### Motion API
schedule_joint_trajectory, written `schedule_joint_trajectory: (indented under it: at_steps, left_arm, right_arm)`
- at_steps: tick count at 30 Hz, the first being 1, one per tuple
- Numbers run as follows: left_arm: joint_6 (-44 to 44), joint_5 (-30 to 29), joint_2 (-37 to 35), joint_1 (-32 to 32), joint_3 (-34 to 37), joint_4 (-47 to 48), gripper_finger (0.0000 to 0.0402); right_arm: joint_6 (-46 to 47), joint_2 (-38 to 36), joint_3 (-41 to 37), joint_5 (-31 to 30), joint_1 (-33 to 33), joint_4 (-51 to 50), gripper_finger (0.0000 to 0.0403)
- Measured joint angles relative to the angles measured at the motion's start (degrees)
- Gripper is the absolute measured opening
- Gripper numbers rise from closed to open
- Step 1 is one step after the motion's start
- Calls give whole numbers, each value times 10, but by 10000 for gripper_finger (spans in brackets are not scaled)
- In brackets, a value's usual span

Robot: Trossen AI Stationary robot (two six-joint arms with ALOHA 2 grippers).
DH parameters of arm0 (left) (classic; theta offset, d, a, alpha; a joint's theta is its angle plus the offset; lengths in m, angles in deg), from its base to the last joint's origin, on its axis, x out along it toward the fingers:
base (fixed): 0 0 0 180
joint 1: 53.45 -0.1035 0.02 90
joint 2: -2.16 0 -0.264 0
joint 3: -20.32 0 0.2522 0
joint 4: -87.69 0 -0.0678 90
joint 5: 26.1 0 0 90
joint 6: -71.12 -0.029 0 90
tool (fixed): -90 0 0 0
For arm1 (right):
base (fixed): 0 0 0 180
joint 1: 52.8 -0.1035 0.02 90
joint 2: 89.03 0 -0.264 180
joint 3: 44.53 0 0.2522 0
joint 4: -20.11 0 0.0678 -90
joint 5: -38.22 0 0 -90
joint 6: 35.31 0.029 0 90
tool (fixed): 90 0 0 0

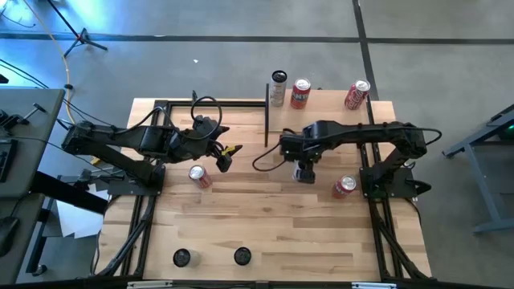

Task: Place canned beverage on shelf
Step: Put the right the white blue soda can on the shelf

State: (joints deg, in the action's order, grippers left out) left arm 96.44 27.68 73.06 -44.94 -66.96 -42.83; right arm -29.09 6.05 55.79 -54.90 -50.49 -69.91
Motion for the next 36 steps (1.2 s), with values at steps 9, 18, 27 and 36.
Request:
schedule_joint_trajectory:
  at_steps: [9,18,27,36]
  left_arm:
    - [0,0,0,0,0,0,337]
    - [0,0,0,0,0,0,337]
    - [0,0,0,0,0,0,337]
    - [0,0,0,0,0,0,337]
  right_arm:
    - [268,0,41,-37,-68,-98,399]
    - [685,-9,58,-212,-253,-106,399]
    - [1050,7,-78,-436,-370,-5,399]
    - [1111,50,-231,-567,-402,198,399]
